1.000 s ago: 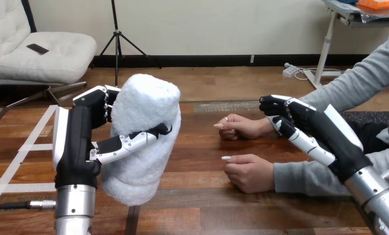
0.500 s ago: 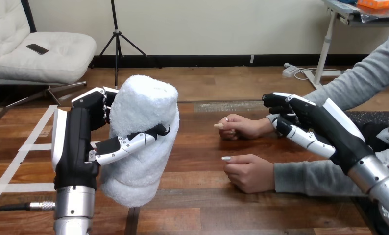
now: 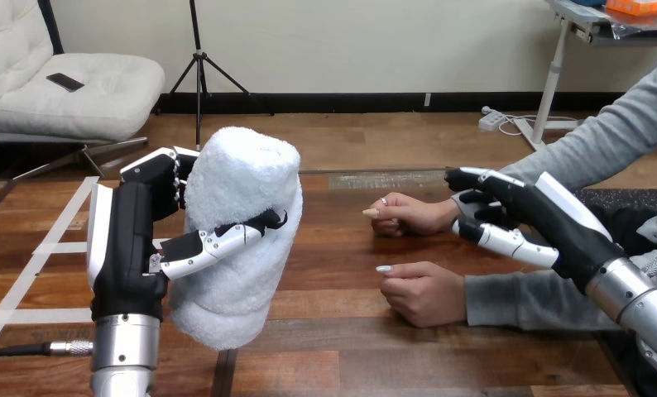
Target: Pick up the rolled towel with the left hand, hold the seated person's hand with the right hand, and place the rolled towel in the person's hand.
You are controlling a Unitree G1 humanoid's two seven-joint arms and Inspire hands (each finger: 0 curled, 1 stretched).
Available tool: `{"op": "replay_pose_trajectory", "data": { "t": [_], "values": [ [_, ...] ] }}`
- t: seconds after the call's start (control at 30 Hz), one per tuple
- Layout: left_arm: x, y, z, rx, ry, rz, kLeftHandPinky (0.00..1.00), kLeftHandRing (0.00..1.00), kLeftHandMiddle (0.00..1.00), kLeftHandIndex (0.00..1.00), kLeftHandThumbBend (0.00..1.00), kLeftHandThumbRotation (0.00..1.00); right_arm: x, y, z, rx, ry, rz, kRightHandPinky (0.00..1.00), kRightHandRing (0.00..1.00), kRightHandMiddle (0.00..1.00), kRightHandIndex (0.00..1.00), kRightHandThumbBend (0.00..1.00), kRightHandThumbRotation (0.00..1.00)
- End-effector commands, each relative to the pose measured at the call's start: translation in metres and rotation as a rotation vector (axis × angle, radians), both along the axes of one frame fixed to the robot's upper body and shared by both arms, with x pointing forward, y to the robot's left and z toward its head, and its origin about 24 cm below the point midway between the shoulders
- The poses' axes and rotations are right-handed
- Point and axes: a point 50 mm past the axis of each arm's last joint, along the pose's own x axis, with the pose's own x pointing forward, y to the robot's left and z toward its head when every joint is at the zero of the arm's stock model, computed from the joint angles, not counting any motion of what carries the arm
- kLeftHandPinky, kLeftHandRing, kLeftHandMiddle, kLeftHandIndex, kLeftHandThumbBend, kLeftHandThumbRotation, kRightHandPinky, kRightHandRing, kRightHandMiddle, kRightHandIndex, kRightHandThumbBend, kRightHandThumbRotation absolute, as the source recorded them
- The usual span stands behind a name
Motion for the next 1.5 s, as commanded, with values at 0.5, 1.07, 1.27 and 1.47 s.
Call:
{"op": "replay_pose_trajectory", "data": {
  "t": [0.5,1.07,1.27,1.47],
  "values": [
    [0.012,-0.002,0.026,-0.016,-0.139,-0.019,0.31,0.35,0.40,0.40,0.66,0.00,0.027,-0.007,0.022,-0.155,-0.001,-0.032,0.75,0.87,0.91,0.90,0.83,0.68],
    [0.010,-0.001,0.026,-0.026,-0.138,-0.016,0.31,0.35,0.40,0.40,0.67,0.00,0.030,-0.012,0.018,-0.255,0.056,-0.047,0.74,0.87,0.91,0.89,0.84,0.59],
    [0.010,-0.001,0.026,-0.027,-0.139,-0.011,0.31,0.35,0.40,0.40,0.67,0.00,0.031,-0.013,0.017,-0.273,0.069,-0.047,0.72,0.86,0.90,0.89,0.87,0.58],
    [0.009,0.000,0.026,-0.024,-0.138,-0.010,0.31,0.35,0.40,0.40,0.67,0.00,0.032,-0.015,0.014,-0.309,0.102,-0.053,0.72,0.86,0.89,0.88,0.91,0.59]
  ]
}}
